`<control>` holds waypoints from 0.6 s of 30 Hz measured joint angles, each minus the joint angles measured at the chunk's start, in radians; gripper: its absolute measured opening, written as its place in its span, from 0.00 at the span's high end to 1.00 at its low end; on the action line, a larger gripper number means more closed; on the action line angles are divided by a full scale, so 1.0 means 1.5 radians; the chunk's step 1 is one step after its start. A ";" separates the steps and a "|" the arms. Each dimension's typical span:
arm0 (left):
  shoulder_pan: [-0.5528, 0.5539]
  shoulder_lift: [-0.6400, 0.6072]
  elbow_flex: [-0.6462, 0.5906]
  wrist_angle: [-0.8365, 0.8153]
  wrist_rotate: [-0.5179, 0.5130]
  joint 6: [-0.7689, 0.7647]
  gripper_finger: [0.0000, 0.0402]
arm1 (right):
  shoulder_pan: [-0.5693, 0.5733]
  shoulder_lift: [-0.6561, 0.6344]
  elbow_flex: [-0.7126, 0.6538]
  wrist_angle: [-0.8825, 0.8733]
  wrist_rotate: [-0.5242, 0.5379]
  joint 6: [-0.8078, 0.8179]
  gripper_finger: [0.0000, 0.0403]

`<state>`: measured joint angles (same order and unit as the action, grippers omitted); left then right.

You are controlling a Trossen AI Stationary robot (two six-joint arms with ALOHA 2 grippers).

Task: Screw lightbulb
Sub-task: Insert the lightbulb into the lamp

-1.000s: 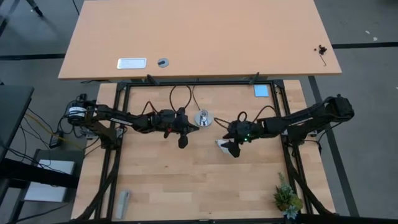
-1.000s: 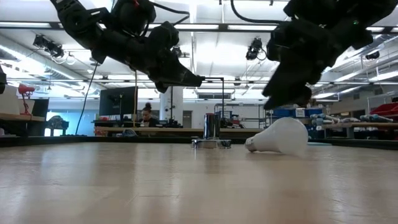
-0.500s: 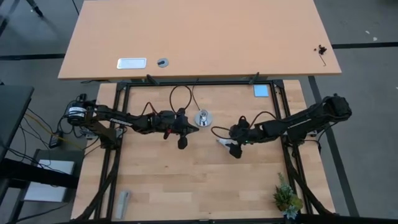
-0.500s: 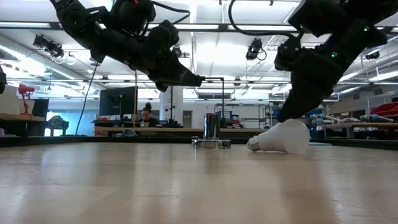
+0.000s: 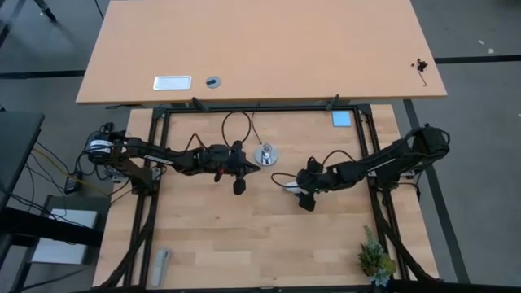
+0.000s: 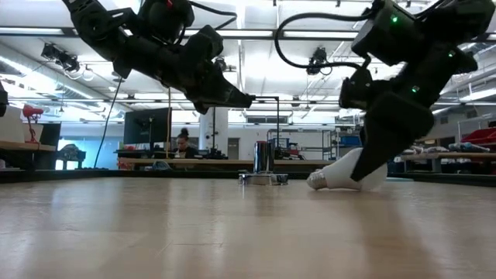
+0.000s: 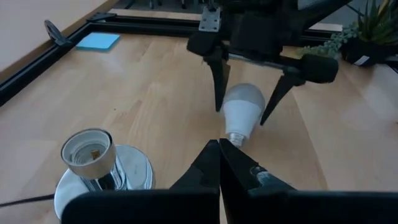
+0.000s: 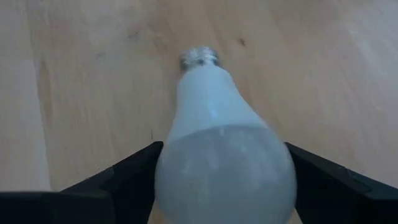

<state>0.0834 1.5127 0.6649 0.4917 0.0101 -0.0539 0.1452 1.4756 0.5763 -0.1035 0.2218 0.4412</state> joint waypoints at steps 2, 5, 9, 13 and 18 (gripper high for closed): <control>0.000 0.000 0.000 0.001 -0.001 -0.001 1.00 | 0.000 0.007 0.000 0.014 0.000 -0.001 0.23; 0.000 0.000 0.000 0.002 -0.005 -0.001 1.00 | 0.002 0.002 0.000 0.017 -0.002 -0.012 0.27; 0.001 0.000 -0.001 0.004 -0.014 -0.002 1.00 | 0.004 -0.027 0.010 -0.009 -0.008 -0.020 0.30; 0.005 -0.002 -0.001 -0.002 -0.026 -0.002 1.00 | 0.000 -0.054 0.060 -0.091 -0.007 -0.046 0.28; 0.031 -0.002 0.000 -0.028 -0.031 -0.037 1.00 | -0.022 -0.060 0.191 -0.255 0.022 -0.127 0.28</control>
<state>0.1300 1.5101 0.6643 0.4494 -0.0368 -0.1101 0.1118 1.3858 0.8621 -0.4853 0.2541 0.2504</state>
